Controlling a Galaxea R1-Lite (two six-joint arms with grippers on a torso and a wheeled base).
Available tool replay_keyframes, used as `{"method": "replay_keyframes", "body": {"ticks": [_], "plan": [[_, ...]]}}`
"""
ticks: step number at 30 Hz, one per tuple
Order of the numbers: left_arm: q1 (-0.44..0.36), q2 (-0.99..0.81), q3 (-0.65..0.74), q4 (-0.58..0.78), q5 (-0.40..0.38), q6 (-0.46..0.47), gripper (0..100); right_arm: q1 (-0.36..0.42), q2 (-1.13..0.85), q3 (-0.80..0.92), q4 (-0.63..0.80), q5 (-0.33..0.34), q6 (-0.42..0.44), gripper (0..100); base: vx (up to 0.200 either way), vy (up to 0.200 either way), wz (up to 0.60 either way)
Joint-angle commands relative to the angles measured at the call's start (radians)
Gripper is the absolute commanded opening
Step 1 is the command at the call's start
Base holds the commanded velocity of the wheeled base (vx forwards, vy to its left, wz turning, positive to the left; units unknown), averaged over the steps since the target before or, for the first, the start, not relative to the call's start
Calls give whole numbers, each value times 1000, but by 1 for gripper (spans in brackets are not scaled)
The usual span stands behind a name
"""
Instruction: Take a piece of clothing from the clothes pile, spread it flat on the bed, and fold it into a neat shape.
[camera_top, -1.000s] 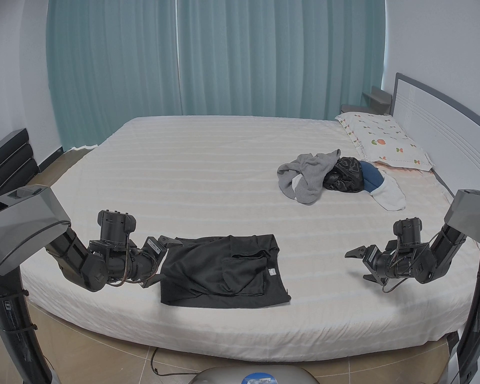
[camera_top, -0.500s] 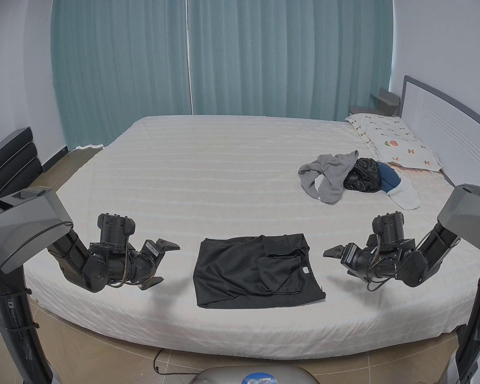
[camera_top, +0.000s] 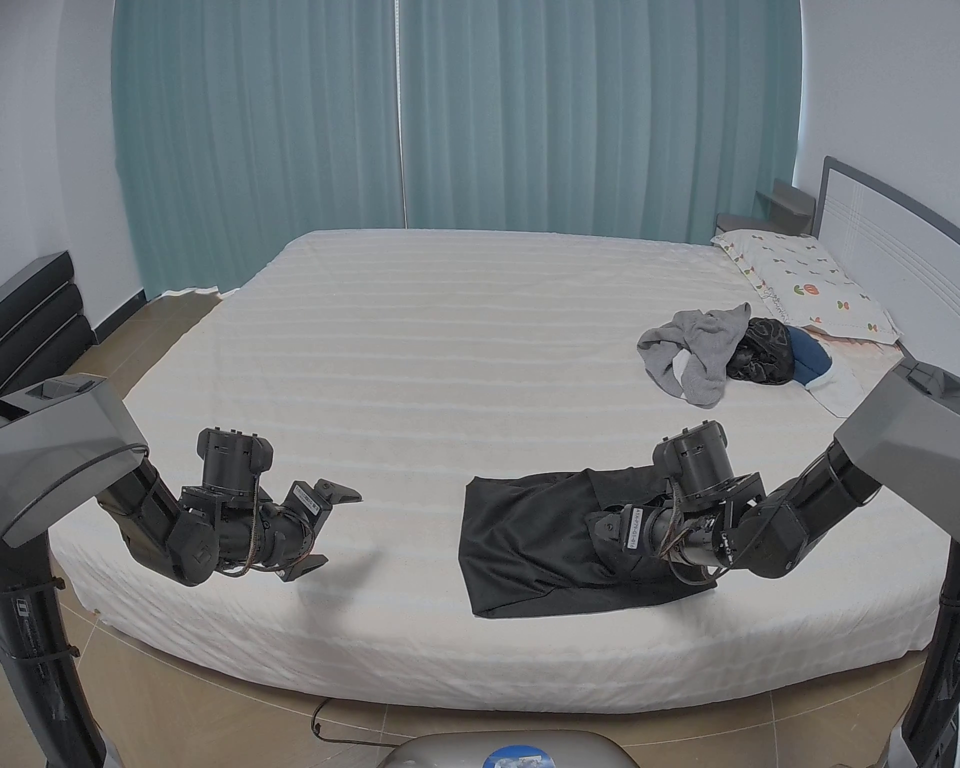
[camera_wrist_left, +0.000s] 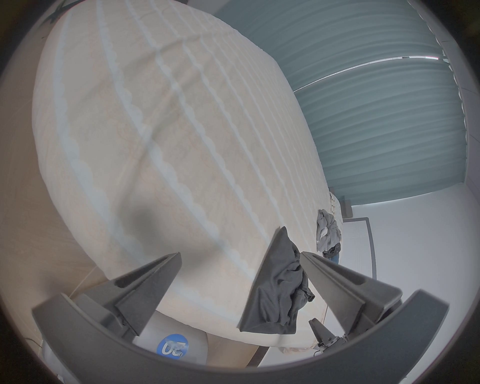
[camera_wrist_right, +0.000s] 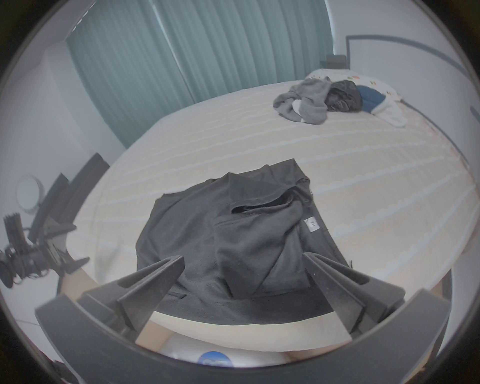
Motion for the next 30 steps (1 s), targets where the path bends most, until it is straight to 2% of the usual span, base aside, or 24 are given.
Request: {"method": "replay_keyframes", "body": {"ticks": [1, 9, 16, 21, 30], "plan": [[-2, 3, 1, -1, 1, 1, 100, 15, 70, -40, 24, -33, -21, 100, 0, 0, 0], [-2, 3, 1, -1, 1, 2, 100, -5, 152, -105, 52, -80, -36, 100, 0, 0, 0], [-2, 3, -1, -1, 2, 2, 100, -74, 123, -79, 85, -94, -39, 100, 0, 0, 0], [-2, 3, 1, -1, 2, 2, 100, -143, 43, 9, 81, -71, -45, 100, 0, 0, 0], [-2, 5, -1, -1, 2, 4, 100, -304, -33, 176, 32, 24, -104, 100, 0, 0, 0]]}}
